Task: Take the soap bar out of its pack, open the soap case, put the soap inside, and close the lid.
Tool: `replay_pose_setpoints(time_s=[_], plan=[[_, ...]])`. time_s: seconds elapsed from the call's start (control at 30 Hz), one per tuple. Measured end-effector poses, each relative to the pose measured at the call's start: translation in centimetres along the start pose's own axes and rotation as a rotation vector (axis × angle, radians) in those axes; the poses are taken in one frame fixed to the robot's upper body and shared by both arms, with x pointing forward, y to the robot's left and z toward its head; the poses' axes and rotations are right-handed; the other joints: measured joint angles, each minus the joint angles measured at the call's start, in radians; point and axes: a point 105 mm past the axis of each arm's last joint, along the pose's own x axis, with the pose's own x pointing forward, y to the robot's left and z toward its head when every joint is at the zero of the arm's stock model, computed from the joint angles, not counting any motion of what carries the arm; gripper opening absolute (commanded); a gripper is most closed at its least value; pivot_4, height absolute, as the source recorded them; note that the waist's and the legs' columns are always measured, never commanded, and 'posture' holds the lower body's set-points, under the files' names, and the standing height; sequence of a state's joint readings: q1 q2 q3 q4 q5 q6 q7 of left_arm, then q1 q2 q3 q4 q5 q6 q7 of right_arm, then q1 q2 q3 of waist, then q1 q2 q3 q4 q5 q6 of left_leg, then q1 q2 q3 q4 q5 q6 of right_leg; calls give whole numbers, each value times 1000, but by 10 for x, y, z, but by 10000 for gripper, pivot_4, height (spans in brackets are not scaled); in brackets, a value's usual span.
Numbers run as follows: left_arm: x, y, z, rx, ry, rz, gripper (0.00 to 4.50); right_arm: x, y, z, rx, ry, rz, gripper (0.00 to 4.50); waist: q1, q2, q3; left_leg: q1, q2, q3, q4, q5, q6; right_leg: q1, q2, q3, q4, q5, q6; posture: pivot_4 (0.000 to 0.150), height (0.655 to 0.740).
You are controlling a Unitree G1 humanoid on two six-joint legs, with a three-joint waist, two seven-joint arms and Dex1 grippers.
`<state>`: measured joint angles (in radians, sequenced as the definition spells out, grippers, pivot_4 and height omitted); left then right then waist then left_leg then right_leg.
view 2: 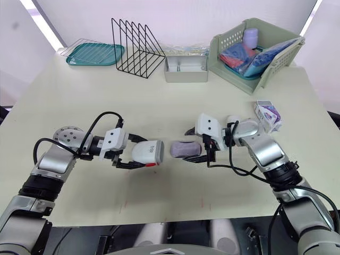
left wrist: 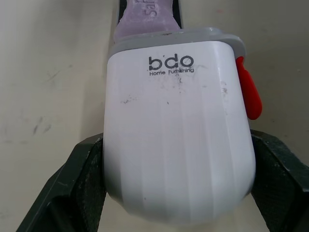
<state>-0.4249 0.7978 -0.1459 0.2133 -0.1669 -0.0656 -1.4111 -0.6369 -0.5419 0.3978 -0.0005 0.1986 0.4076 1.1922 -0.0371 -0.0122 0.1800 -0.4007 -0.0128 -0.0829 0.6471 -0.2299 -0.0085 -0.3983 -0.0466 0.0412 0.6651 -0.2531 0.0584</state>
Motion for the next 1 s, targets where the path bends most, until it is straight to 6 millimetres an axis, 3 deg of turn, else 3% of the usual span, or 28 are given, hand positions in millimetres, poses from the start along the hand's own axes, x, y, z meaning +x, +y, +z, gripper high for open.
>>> replay_pose_setpoints(time_s=[0.3, 0.6, 0.63, 0.7, 0.8, 1.0], plan=[[1, 0, 1, 6, 2, -1, 34625, 16, -13, -15, 49, 82, -7, 45000, -5, 0, 0, 0, 0, 0, 0, 0, 0, 0, 0, 0, 0, 0, 0, 1500, 7400], [1, 0, 0, 9, 3, -1, 34625, 27, -10, -20, 68, 115, 3, 45000, -4, 0, 0, 0, 0, 0, 0, 0, 0, 0, 0, 0, 0, 0, 0, 1500, 7400], [1, 0, 0, 10, 4, -1, 34625, 27, -9, -21, 67, 116, 0, 40912, -4, 0, 0, 0, 0, 0, 0, 0, 0, 0, 0, 0, 0, 0, 0, 1500, 7400], [1, 0, 0, 10, 4, -1, 34625, 27, -10, -21, 67, 116, -5, 38089, -4, 0, 0, 0, 0, 0, 0, 0, 0, 0, 0, 0, 0, 0, 0, 1500, 7400], [1, 0, 0, 11, 5, 1, 34625, 25, -12, -20, 59, 116, -20, 25010, -4, 0, 0, 0, 0, 0, 0, 0, 0, 0, 0, 0, 0, 0, 0, 1500, 7400], [2, 0, 0, 9, 4, 5, 34625, 18, -11, -22, 32, 142, -19, 24904, -1, 0, 0, 0, 0, 0, 0, 0, 0, 0, 0, 0, 0, 0, 0, 1500, 7400]])
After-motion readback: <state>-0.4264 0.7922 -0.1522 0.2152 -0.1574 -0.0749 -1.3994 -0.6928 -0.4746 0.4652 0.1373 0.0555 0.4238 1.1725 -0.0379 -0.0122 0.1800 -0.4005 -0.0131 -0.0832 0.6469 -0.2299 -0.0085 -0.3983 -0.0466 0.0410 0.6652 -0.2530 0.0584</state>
